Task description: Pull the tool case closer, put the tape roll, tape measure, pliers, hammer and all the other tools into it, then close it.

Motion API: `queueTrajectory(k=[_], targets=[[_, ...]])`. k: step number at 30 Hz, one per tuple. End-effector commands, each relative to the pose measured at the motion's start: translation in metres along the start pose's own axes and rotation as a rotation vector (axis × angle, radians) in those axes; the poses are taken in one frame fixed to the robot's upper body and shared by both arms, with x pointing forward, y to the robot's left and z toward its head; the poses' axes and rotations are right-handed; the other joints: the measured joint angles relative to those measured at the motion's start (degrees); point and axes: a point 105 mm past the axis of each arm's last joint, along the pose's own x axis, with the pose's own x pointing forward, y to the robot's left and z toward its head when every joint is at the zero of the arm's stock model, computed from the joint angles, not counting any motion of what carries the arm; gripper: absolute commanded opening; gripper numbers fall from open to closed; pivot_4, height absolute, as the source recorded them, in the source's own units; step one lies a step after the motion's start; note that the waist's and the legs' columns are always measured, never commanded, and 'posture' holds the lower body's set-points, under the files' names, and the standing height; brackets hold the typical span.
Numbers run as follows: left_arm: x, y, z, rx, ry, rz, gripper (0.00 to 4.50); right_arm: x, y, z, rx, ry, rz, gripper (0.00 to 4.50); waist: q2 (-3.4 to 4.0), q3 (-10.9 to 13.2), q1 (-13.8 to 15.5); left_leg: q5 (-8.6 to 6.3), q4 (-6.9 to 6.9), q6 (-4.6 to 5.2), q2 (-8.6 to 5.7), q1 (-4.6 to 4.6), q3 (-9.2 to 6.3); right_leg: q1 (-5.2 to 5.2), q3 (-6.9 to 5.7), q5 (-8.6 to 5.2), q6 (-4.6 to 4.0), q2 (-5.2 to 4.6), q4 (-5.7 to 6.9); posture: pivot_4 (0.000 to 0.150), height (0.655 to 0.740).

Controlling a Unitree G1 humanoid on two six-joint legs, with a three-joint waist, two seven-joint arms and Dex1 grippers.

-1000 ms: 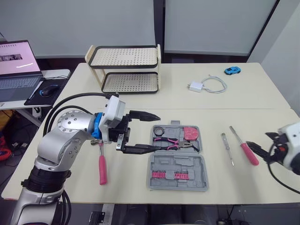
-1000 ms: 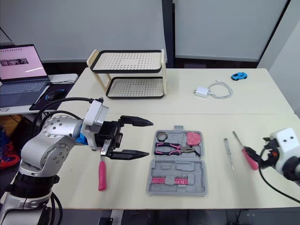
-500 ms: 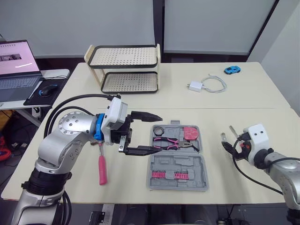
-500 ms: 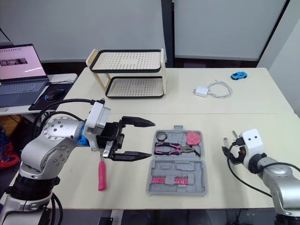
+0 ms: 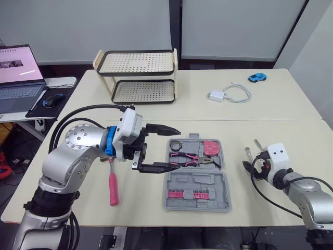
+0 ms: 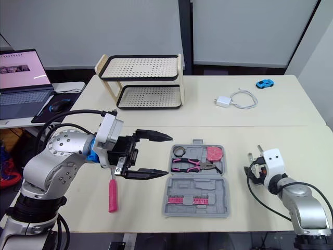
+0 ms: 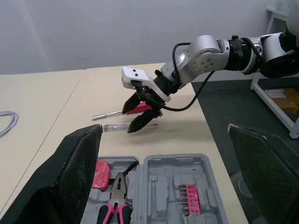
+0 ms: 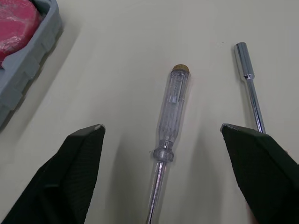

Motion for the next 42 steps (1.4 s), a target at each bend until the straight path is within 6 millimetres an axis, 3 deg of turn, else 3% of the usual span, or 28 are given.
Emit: queueTrajectory(k=[1,22,25,33,37,42], targets=[[0.003,-0.004,0.008,0.040,-0.001,-0.027,4.50,0.000,-0.001,0.003,-0.010,-0.021,-0.016,3.58,0.00,0.00,-0.01,0.00,0.00,0.00,0.00,0.00,0.00,0.00,0.00,0.00,0.00,0.00,0.01,0.150,0.7400],[0.002,-0.005,0.006,0.039,0.003,-0.039,4.50,0.012,-0.001,-0.008,0.072,0.002,-0.041,3.58,0.00,0.00,-0.05,0.00,0.00,0.00,0.01,0.05,0.11,-0.01,0.09,0.00,0.00,0.01,0.04,0.150,0.7400],[0.003,-0.005,0.006,0.039,0.001,-0.040,4.50,0.014,0.001,-0.010,0.078,0.008,-0.039,3.00,0.00,0.00,-0.07,0.00,0.00,0.00,0.02,0.06,0.13,-0.01,0.11,0.00,0.00,0.02,0.04,0.150,0.7400],[0.000,-0.002,0.004,0.039,0.011,-0.029,4.50,0.010,0.006,-0.019,0.067,0.037,-0.046,0.20,-0.01,-0.01,-0.04,0.00,0.00,0.01,0.02,0.07,0.14,-0.01,0.12,0.00,0.00,0.02,0.04,0.150,0.7400],[0.000,-0.002,0.004,0.039,0.010,-0.031,4.50,0.008,0.004,-0.019,0.060,0.035,-0.060,0.17,-0.01,-0.02,-0.04,0.00,0.00,0.01,0.02,0.07,0.14,-0.01,0.12,0.01,0.00,0.02,0.04,0.150,0.7400],[0.000,-0.003,0.004,0.039,0.002,-0.038,4.50,0.002,0.008,-0.005,-0.056,-0.001,0.015,0.17,-0.01,-0.02,-0.04,-0.01,0.01,0.01,0.01,0.07,0.16,-0.01,0.15,0.01,0.01,0.02,0.04,0.150,0.7400]])
